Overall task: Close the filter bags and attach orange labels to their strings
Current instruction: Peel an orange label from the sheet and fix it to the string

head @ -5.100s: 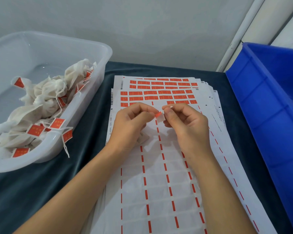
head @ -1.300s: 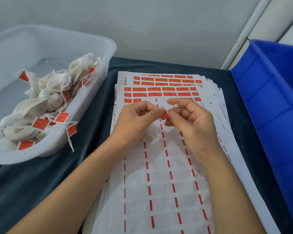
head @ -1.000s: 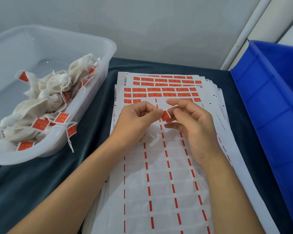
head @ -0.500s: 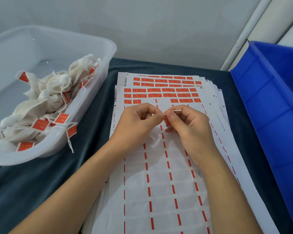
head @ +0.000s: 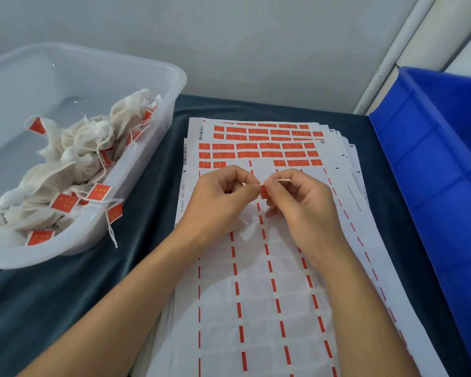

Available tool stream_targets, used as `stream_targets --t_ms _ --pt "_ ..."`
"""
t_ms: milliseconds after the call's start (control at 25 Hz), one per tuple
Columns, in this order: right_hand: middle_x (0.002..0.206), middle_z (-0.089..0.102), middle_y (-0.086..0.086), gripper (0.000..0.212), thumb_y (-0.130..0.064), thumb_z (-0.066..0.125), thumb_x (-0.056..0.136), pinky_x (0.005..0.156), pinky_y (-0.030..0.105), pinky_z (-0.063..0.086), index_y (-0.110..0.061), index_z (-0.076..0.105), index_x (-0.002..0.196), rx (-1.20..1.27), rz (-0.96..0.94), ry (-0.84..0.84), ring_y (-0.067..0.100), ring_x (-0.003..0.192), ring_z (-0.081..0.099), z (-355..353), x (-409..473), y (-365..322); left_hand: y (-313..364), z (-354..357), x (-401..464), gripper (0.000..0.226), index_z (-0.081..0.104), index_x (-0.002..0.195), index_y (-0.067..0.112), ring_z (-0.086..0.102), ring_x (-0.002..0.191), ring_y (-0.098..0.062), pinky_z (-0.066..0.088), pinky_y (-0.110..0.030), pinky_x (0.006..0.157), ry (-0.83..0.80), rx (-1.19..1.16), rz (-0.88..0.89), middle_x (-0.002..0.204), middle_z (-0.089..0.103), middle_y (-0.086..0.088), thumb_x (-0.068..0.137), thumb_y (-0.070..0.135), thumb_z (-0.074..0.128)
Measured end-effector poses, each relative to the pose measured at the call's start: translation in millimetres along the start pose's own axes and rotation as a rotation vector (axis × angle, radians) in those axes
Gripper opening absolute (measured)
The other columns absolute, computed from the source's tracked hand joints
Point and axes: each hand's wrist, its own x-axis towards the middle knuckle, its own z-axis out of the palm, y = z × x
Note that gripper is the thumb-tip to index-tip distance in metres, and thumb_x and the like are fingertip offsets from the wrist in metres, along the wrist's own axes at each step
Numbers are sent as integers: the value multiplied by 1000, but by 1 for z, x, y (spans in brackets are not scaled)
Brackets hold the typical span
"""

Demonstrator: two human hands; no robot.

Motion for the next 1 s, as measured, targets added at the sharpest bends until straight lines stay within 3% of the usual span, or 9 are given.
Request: stream_targets --t_ms 200,320,440,680,760,880,1000 --pt "91 75 -11 9 -29 65 101 78 30 63 -29 74 102 5 12 -30 13 90 71 0 0 1 0 -2 -1 21 73 86 21 56 56 3 45 -10 53 -13 -16 1 63 63 15 99 8 62" --pt "90 73 -12 6 -29 67 100 76 26 62 -30 73 98 -50 12 -10 11 88 70 0 0 2 -1 -3 -2 24 71 87 22 57 58 5 44 -9 54 -9 -16 11 62 62 20 98 4 59" --pt "85 72 -13 8 -28 65 101 72 18 58 -30 71 96 -78 11 -15 8 84 69 1 0 3 -2 -1 -2 25 71 86 24 57 60 3 46 -13 58 26 5 26 65 63 16 98 5 59" --pt "89 71 -16 4 -30 69 99 77 25 60 -28 72 97 -96 -46 -45 7 90 68 4 -1 3 -4 -4 -3 20 69 91 21 51 57 -3 46 -15 57 -5 -21 88 66 59 5 98 4 60" --pt "90 71 -15 4 -28 69 98 75 26 60 -28 72 95 -103 -78 -6 8 90 68 3 -1 4 -2 -7 -4 18 67 97 28 56 61 -4 49 -16 57 -23 85 110 69 61 9 99 12 61" --pt "96 70 -20 1 -33 71 96 74 17 58 -34 71 96 -130 -119 60 4 97 66 0 -1 3 2 -21 -7 13 63 108 41 63 83 -1 50 -14 65 -76 495 143 88 63 20 98 33 64" --pt "95 71 -25 2 -38 73 94 72 7 52 -37 72 93 -196 -144 52 2 96 65 -2 -2 -7 12 -35 -11 4 67 101 40 60 84 0 42 -13 68 -44 644 140 94 61 22 98 42 65"
